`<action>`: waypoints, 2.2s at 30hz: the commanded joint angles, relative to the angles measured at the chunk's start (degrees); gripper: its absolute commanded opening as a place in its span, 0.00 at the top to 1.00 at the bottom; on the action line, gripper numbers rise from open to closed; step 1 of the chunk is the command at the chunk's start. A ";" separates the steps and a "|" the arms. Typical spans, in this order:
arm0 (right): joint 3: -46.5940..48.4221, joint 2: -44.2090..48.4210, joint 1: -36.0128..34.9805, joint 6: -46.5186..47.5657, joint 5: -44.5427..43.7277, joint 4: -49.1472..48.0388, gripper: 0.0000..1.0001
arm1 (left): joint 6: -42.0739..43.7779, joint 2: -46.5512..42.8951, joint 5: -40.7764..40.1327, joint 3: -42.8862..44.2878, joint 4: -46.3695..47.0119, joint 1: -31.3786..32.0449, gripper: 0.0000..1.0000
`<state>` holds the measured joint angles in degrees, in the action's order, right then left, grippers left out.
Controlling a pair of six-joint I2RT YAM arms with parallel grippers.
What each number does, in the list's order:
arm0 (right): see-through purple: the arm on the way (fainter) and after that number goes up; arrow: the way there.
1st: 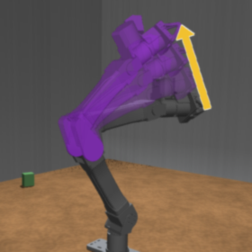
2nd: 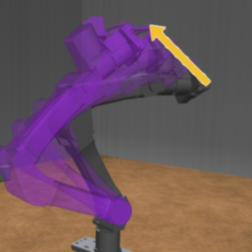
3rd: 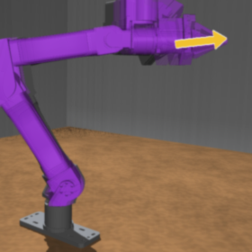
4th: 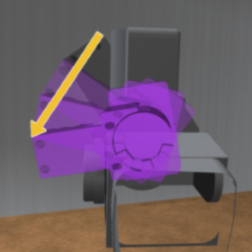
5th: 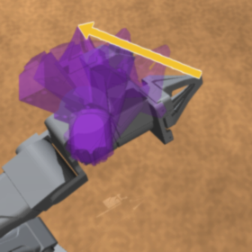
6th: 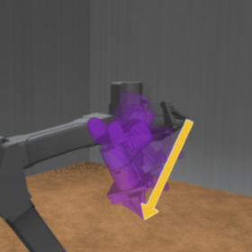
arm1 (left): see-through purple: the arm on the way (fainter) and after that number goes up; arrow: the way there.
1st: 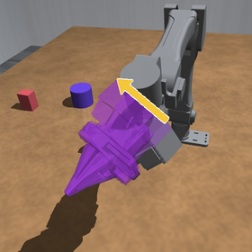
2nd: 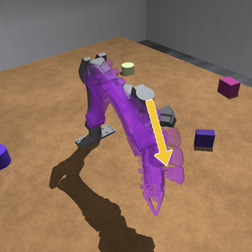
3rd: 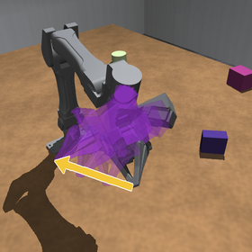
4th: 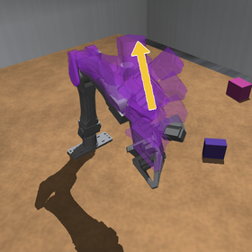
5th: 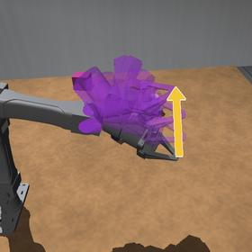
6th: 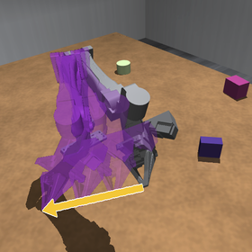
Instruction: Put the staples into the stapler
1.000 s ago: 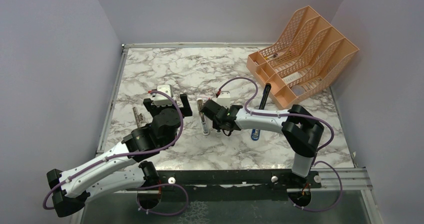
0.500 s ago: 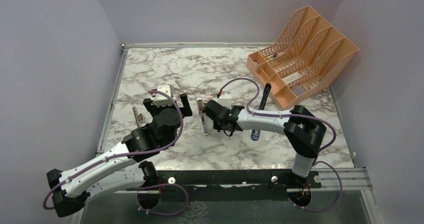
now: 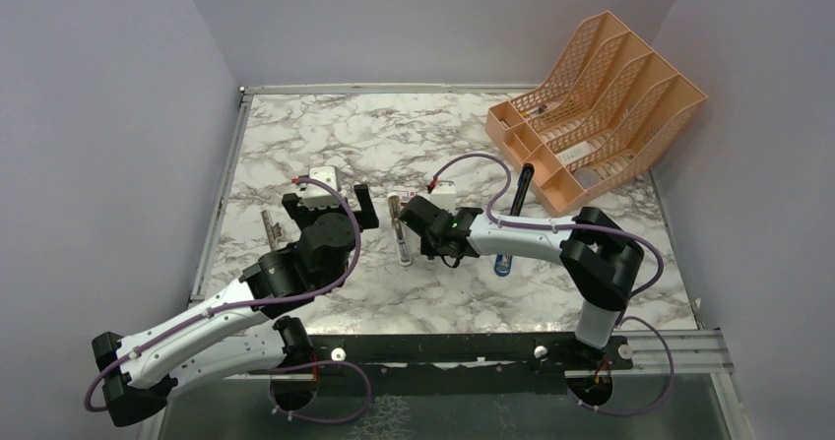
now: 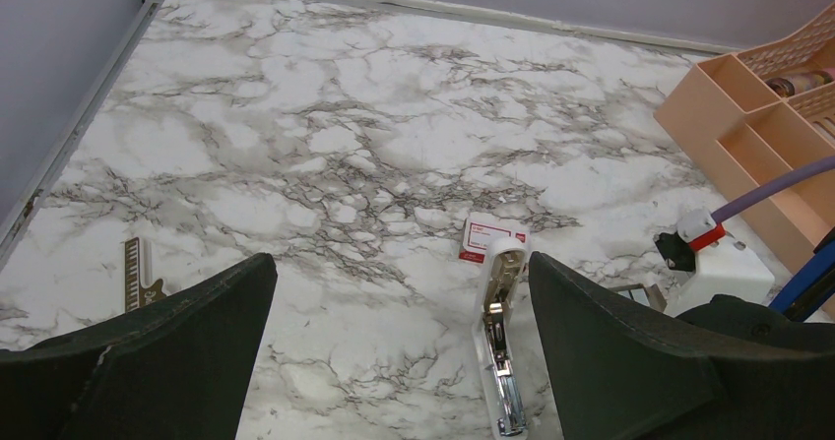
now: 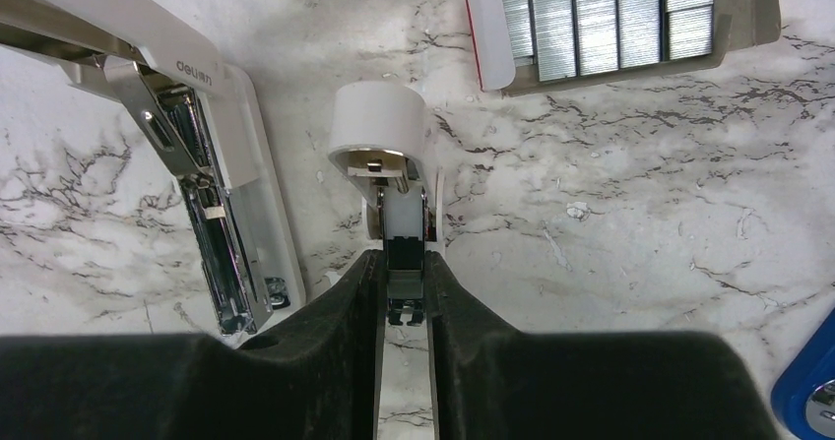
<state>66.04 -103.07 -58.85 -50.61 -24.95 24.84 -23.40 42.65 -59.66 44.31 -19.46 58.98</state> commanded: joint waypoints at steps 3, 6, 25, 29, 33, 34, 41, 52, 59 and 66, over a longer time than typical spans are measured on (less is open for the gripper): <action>1.30 1.46 0.08 1.95 0.54 1.87 0.69 | -0.42 -0.49 -1.34 -0.28 -0.14 -0.18 0.01; 2.47 2.50 0.05 2.50 -0.73 2.41 0.67 | -0.34 -0.49 -1.34 -0.28 -0.12 -0.18 0.01; 0.07 8.13 13.99 11.46 -0.76 3.12 0.80 | -0.16 0.12 -1.34 -0.11 -0.11 -0.18 0.01; 0.58 5.00 16.47 16.99 2.14 0.42 0.80 | 0.01 0.40 -1.51 -0.11 -0.13 -0.18 0.01; 2.23 1.61 17.80 20.20 4.07 -0.68 0.75 | 0.28 0.98 -1.77 0.07 -0.14 -0.18 0.01; 2.51 0.97 18.05 20.80 4.74 -0.83 0.74 | 0.35 1.04 -1.78 0.07 -0.06 -0.18 0.01; 3.30 -1.47 18.60 22.89 6.26 -2.21 0.72 | 0.63 1.53 -2.12 0.07 -0.09 -0.18 0.01; 4.16 -0.24 18.68 23.72 4.90 -2.48 0.79 | 0.72 1.89 -2.30 -0.02 -0.11 -0.18 0.01; 4.16 -0.74 18.68 26.17 8.16 -4.36 0.80 | 0.63 2.05 -2.30 -0.02 -0.07 -0.18 0.01; 5.29 -4.33 18.90 26.97 8.51 -4.47 0.85 | 0.72 2.08 -2.36 -0.02 -0.12 -0.18 0.01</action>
<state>69.47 -104.97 -40.38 -24.95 -17.85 21.67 -23.09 44.73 -60.10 44.31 -19.44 58.98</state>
